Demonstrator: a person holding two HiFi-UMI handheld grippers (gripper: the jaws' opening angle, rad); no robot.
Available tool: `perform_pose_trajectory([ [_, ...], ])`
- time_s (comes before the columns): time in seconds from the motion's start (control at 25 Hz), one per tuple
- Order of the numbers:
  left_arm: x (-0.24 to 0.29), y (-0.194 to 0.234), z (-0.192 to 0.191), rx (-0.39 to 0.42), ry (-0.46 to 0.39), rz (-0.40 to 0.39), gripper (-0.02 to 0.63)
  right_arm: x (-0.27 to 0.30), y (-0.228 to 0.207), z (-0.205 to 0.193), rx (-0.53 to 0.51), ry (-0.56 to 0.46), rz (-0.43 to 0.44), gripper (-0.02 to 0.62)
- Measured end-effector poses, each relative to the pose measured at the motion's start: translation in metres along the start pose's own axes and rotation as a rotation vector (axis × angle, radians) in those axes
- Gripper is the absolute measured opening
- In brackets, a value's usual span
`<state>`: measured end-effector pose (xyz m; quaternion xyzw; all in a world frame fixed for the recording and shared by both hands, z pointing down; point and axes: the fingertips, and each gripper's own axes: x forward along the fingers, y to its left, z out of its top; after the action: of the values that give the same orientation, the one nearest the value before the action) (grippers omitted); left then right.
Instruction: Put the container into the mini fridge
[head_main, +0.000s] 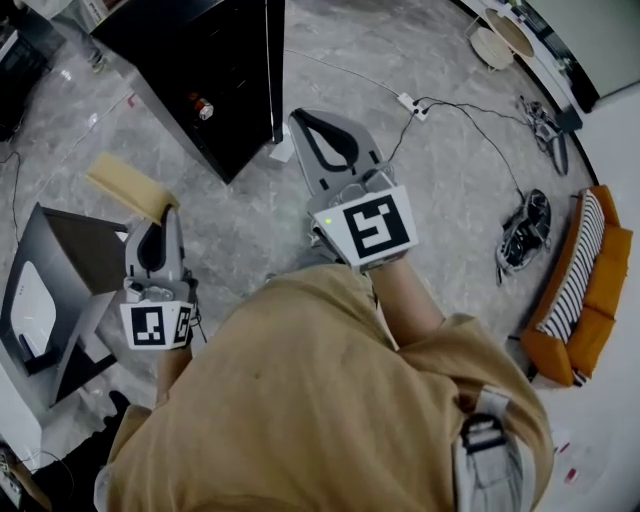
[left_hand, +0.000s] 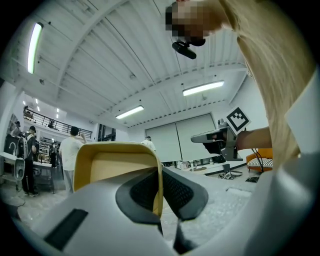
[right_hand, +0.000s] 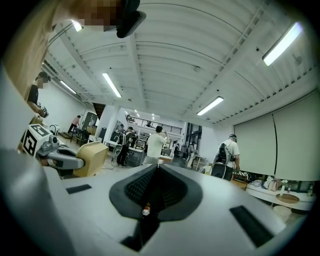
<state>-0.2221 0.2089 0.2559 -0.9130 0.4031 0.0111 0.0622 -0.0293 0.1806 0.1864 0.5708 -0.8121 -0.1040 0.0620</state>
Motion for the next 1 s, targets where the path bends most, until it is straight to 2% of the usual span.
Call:
perform_pose_trajectory([
  [0.24, 0.041, -0.012, 0.004, 0.008, 0.012, 0.014, 0.006, 0.016, -0.038, -0.008, 0.017, -0.009, 0.029, 0.003],
  [0.6, 0.12, -0.019, -0.008, 0.005, 0.053, 0.034, 0.006, 0.053, -0.106, -0.04, 0.052, 0.014, 0.058, 0.003],
  [1.0, 0.213, 0.016, -0.011, 0.034, 0.06, 0.177, 0.006, 0.113, -0.185, -0.07, 0.07, 0.018, 0.137, 0.003],
])
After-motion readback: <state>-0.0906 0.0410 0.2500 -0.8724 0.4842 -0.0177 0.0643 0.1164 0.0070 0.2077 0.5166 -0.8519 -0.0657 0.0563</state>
